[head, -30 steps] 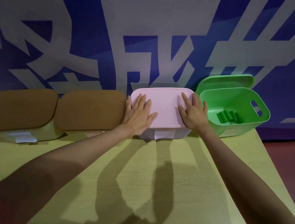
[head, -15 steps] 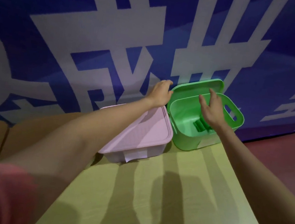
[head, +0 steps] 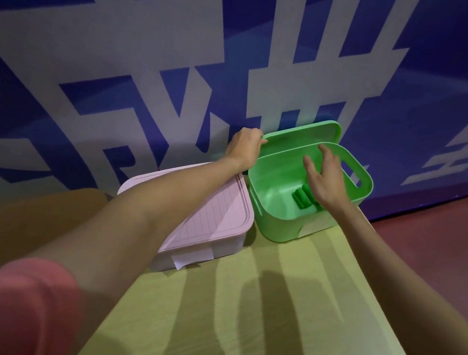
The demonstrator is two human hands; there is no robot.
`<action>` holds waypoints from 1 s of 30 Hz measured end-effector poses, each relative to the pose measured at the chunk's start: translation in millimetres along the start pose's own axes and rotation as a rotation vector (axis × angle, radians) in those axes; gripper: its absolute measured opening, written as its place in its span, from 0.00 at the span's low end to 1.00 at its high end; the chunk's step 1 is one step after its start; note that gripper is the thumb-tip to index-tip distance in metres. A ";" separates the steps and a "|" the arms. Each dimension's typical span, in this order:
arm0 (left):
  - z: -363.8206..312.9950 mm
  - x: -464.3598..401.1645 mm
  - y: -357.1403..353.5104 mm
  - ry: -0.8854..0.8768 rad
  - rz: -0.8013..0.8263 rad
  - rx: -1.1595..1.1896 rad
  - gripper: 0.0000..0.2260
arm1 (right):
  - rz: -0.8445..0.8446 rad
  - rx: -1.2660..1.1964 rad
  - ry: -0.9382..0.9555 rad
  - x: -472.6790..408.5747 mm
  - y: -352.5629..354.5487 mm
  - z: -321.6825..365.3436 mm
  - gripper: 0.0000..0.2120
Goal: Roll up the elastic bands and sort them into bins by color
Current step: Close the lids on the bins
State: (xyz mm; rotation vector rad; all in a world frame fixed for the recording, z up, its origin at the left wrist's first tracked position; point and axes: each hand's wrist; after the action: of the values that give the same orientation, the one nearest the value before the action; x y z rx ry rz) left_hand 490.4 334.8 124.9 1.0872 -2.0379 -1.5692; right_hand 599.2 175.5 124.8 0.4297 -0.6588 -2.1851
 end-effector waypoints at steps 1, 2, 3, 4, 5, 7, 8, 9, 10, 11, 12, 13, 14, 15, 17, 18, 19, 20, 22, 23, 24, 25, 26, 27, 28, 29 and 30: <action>-0.8 -0.5 1.0 0.013 -0.015 0.006 0.11 | 0.002 0.001 -0.005 1.0 -0.2 -0.7 0.27; -1.0 -1.0 2.1 0.027 -0.032 0.012 0.11 | 0.005 0.001 -0.010 2.0 -0.2 -1.0 0.27; -0.8 -1.1 4.0 0.038 -0.045 0.015 0.11 | 0.006 -0.002 -0.013 2.7 0.0 -0.6 0.27; -0.5 -0.5 6.3 0.047 -0.056 0.017 0.11 | 0.006 -0.007 -0.016 3.7 0.9 0.9 0.27; -0.4 1.0 9.0 0.053 -0.069 0.023 0.11 | 0.005 -0.015 -0.021 4.2 2.4 3.0 0.27; -2.3 7.7 18.4 0.053 -0.110 0.052 0.12 | -0.002 -0.041 -0.031 5.1 6.9 8.1 0.27; -3.8 11.1 24.9 0.045 -0.140 0.066 0.13 | -0.006 -0.061 -0.034 4.9 9.2 10.8 0.27; -5.5 14.8 32.2 0.029 -0.174 0.078 0.13 | -0.011 -0.089 -0.041 4.0 11.1 13.3 0.27; -7.4 18.9 39.8 0.007 -0.209 0.084 0.13 | -0.016 -0.133 -0.057 2.6 13.0 16.0 0.28; -10.2 24.1 47.2 -0.027 -0.247 0.083 0.13 | -0.025 -0.208 -0.094 0.3 15.4 18.5 0.28; -13.4 29.7 54.3 -0.079 -0.287 0.067 0.12 | -0.041 -0.320 -0.144 -3.2 18.2 21.5 0.29; -16.8 35.4 59.8 -0.144 -0.328 0.038 0.11 | -0.060 -0.464 -0.207 -7.2 21.5 25.1 0.30; -20.0 41.9 63.0 -0.212 -0.367 0.005 0.10 | -0.079 -0.621 -0.272 -10.2 25.4 28.9 0.32; -22.7 48.2 64.2 -0.281 -0.401 -0.027 0.09 | -0.104 -0.771 -0.326 -13.0 29.3 31.2 0.34; -26.8 61.0 61.3 -0.408 -0.431 -0.076 0.05 | -0.212 -1.008 -0.396 -15.6 35.6 29.9 0.36; -27.9 67.3 58.5 -0.464 -0.432 -0.089 0.04 | -0.284 -1.086 -0.419 -15.0 37.9 27.2 0.35; -28.2 73.1 54.8 -0.516 -0.435 -0.099 0.04 | -0.348 -1.128 -0.446 -13.3 39.8 23.2 0.33; -27.2 78.2 50.1 -0.558 -0.436 -0.109 0.05 | -0.399 -1.146 -0.476 -11.2 41.2 18.2 0.31; -23.7 86.6 39.8 -0.613 -0.426 -0.134 0.10 | -0.452 -1.125 -0.531 -8.3 42.9 6.4 0.27; -21.8 89.3 33.7 -0.638 -0.427 -0.157 0.12 | -0.467 -1.088 -0.550 -8.3 44.6 0.2 0.25; -20.3 92.0 27.4 -0.667 -0.436 -0.191 0.12 | -0.483 -1.046 -0.559 -9.4 46.4 -5.4 0.25; -19.5 95.0 21.6 -0.700 -0.451 -0.232 0.11 | -0.499 -0.991 -0.567 -11.4 48.4 -11.1 0.24; -19.4 98.3 16.5 -0.735 -0.469 -0.274 0.11 | -0.514 -0.930 -0.578 -13.7 50.3 -16.4 0.23; -20.1 101.7 12.9 -0.768 -0.489 -0.307 0.10 | -0.521 -0.853 -0.593 -14.9 52.2 -20.7 0.22; -21.5 104.9 11.1 -0.795 -0.511 -0.329 0.09 | -0.523 -0.770 -0.602 -15.1 53.5 -24.4 0.22; -23.3 107.7 9.4 -0.820 -0.532 -0.344 0.08 | -0.523 -0.687 -0.606 -14.6 54.5 -28.1 0.23; -24.9 109.6 8.1 -0.840 -0.555 -0.355 0.08 | -0.524 -0.613 -0.600 -13.8 54.8 -31.5 0.24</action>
State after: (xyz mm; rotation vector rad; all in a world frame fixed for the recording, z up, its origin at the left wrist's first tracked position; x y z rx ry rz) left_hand 433.6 237.6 121.4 0.9895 -1.8125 -2.9306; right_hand 656.4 146.4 132.5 -0.4453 -0.1364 -2.8889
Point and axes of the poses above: each hand's wrist, its own x-axis away from the middle knuckle, its own y-axis out of the back of the hand, z = x × y, and after that the axes turned 7 degrees about -x, right-handed
